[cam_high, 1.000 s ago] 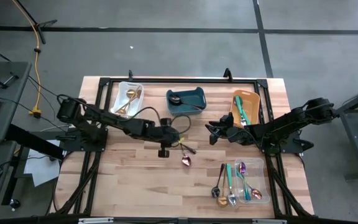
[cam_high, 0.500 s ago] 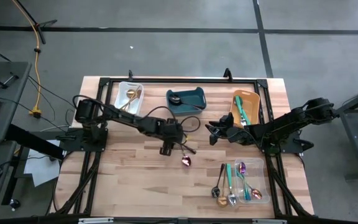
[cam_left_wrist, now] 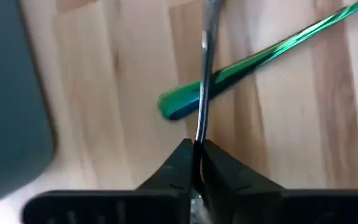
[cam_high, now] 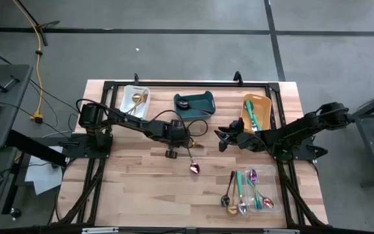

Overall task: Sort silverware by color (type)
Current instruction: Put the black spoon into the blue bin

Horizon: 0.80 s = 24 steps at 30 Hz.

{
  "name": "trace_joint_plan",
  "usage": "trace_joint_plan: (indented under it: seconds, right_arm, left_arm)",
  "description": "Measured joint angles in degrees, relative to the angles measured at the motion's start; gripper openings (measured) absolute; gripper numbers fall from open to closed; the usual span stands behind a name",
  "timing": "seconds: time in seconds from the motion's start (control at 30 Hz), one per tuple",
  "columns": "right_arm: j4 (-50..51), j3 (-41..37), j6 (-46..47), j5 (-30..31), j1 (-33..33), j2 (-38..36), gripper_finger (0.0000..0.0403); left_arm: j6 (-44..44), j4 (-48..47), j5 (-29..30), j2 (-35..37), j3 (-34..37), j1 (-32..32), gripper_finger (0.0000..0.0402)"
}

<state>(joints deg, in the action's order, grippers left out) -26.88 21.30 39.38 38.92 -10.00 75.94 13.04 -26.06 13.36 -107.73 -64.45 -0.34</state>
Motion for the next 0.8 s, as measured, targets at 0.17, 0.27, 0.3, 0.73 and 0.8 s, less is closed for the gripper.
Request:
trace_joint_plan:
  seconds: [0.17, 0.27, 0.3, 0.73, 0.8]
  right_arm:
    - [-0.8, 0.0, -0.8, 0.0, 0.0, 0.0, 0.0124]
    - [-0.8, 0.0, -1.0, -0.1, 0.0, -0.1, 0.0124]
    - [-0.9, 0.0, -1.0, -0.1, 0.0, -0.3, 0.0124]
    - [-4.4, 0.0, -8.4, -8.3, -1.2, -1.6, 0.0124]
    - [-5.8, 0.0, -10.0, -9.0, -1.9, -1.6, 0.0124]
  left_arm:
    - [-0.3, -3.2, 2.1, 2.9, 0.2, 0.0, 0.0005]
    - [-0.9, -4.3, 2.6, 6.5, 0.2, 0.0, 0.0003]
    - [-1.2, -5.1, 2.8, 7.9, 0.2, 0.1, 0.0003]
    - [-8.1, 17.5, 3.7, 25.5, 9.9, 2.3, 0.0001]
    - [-8.6, 25.6, 3.7, 27.7, 14.7, 2.3, 0.0001]
